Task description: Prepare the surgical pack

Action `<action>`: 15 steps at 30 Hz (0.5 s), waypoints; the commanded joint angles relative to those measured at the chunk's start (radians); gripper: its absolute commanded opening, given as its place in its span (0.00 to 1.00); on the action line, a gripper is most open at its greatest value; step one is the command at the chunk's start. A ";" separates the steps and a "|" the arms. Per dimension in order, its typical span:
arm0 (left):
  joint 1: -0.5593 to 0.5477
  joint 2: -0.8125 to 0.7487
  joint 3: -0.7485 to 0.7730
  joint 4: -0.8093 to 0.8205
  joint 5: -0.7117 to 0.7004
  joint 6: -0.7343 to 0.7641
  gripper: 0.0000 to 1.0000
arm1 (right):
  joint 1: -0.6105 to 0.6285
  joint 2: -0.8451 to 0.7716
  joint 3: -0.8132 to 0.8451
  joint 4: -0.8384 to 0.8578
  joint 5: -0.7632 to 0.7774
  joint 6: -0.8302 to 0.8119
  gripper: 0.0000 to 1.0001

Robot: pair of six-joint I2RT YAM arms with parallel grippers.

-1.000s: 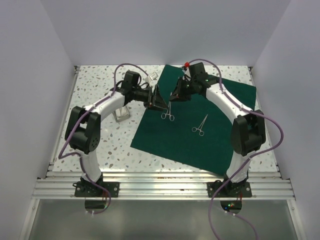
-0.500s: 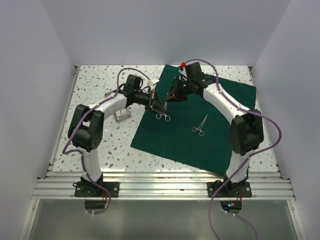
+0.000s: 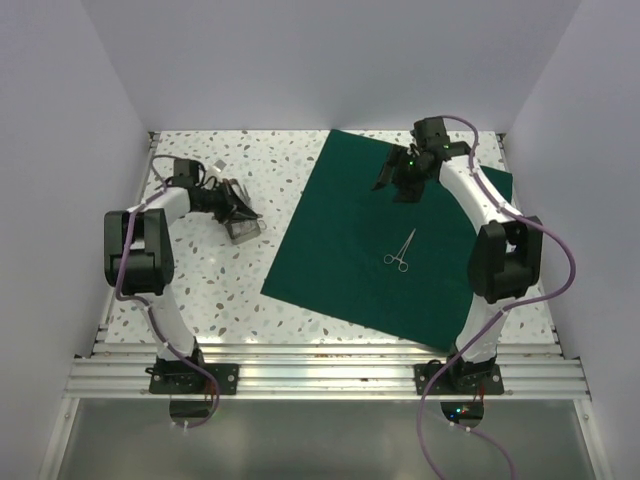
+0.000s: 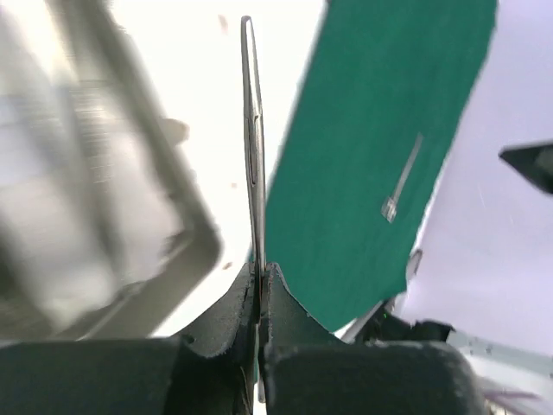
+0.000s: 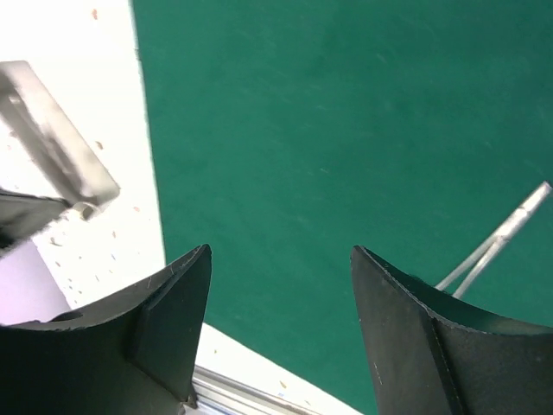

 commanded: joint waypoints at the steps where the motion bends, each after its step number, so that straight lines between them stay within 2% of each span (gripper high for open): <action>1: 0.060 -0.029 0.035 -0.087 -0.081 0.058 0.00 | 0.016 -0.033 -0.033 -0.042 -0.003 -0.008 0.70; 11: 0.095 0.103 0.159 -0.124 -0.115 0.061 0.01 | 0.016 0.004 -0.031 -0.059 -0.035 -0.016 0.70; 14: 0.100 0.133 0.190 -0.164 -0.137 0.070 0.11 | 0.016 0.011 -0.028 -0.063 -0.044 -0.020 0.70; 15: 0.103 0.135 0.190 -0.159 -0.138 0.068 0.19 | 0.015 0.016 -0.030 -0.063 -0.047 -0.022 0.70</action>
